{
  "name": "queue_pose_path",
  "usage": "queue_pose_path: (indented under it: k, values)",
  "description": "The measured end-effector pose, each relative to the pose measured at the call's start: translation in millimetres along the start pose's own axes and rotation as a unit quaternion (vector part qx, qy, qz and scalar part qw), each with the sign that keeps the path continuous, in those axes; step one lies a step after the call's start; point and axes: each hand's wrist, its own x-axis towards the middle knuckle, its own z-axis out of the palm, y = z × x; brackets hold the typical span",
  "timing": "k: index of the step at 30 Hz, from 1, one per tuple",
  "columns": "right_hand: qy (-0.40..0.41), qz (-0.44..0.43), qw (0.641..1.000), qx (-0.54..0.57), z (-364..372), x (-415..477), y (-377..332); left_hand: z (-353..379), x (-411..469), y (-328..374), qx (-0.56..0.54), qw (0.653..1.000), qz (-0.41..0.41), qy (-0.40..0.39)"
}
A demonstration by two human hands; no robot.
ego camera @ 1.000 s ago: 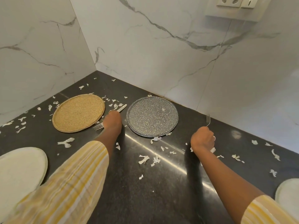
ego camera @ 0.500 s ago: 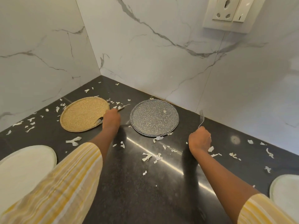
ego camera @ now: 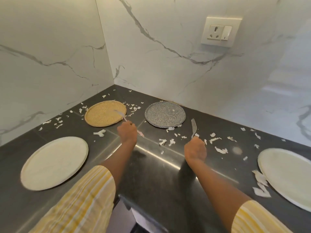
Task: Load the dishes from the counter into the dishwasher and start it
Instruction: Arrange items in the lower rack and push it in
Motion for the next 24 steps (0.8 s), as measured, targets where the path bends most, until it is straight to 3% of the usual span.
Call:
queue_pose_path:
  k: [8, 12, 16, 24]
  values:
    - [0.002, -0.014, 0.999, -0.038, -18, -141, 64, -20, -177, -7, -0.099, 0.989, 0.058, -0.099]
    - [0.032, -0.054, 0.997, -0.032, -18, -201, 109, -19, -255, -17, -0.178, 0.975, 0.099, -0.089]
    - [0.071, -0.068, 0.995, -0.015, -23, -246, 147, -5, -321, -31, -0.243, 0.962, 0.082, -0.096]
    - [0.085, -0.055, 0.994, -0.031, -32, -311, 242, 24, -440, -64, -0.255, 0.949, 0.127, -0.132]
